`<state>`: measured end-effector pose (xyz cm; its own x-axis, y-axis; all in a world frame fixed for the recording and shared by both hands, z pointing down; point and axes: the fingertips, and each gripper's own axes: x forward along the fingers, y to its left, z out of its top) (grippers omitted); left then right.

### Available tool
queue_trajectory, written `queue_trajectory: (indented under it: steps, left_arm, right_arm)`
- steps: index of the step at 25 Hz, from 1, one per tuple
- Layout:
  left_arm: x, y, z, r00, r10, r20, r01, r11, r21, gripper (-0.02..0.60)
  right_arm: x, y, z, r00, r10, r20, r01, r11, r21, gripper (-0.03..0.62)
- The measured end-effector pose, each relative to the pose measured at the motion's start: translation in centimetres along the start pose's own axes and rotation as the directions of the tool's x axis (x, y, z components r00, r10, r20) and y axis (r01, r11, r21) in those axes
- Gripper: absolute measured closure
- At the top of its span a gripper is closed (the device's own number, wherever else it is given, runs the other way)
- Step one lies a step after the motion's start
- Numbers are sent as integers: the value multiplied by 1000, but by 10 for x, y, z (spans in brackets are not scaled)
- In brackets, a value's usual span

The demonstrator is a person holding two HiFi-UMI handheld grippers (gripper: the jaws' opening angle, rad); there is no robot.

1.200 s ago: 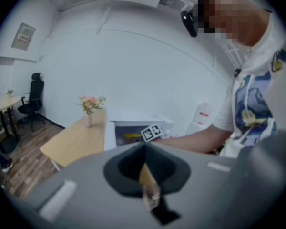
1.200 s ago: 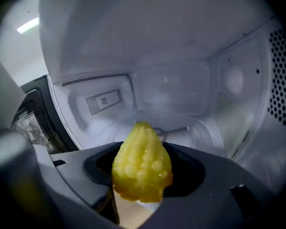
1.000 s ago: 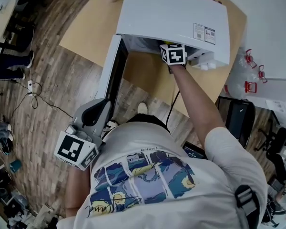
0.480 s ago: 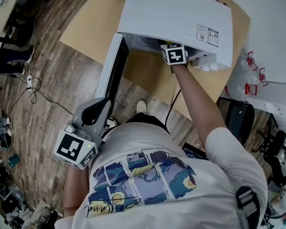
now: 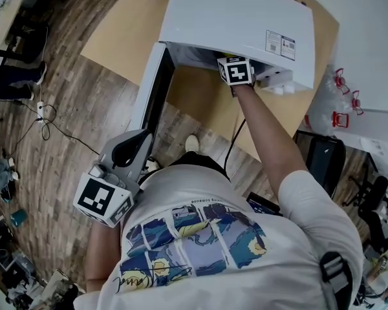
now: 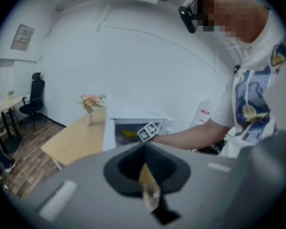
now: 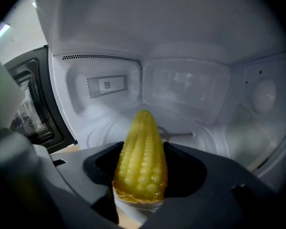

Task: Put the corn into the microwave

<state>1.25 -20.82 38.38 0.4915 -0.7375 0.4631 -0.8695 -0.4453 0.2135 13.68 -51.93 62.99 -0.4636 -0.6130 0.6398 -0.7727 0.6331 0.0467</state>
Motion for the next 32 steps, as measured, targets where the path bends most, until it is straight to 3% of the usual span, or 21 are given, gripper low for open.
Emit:
queue_trajectory:
  steps: [7, 22, 32]
  left_arm:
    - [-5, 0, -7, 1000, -9, -16, 9, 999, -33, 572]
    - [1, -15, -13, 990, -140, -18, 141, 990, 11, 572]
    - [-45, -4, -22, 986, -165, 33, 164, 986, 34, 572]
  right_arm:
    - [-4, -1, -1, 1000, 17, 12, -17, 1000, 26, 330]
    - [-55, 3, -17, 999, -27, 29, 24, 996, 91, 326]
    - [-102, 36, -37, 998, -58, 25, 54, 989, 141, 326]
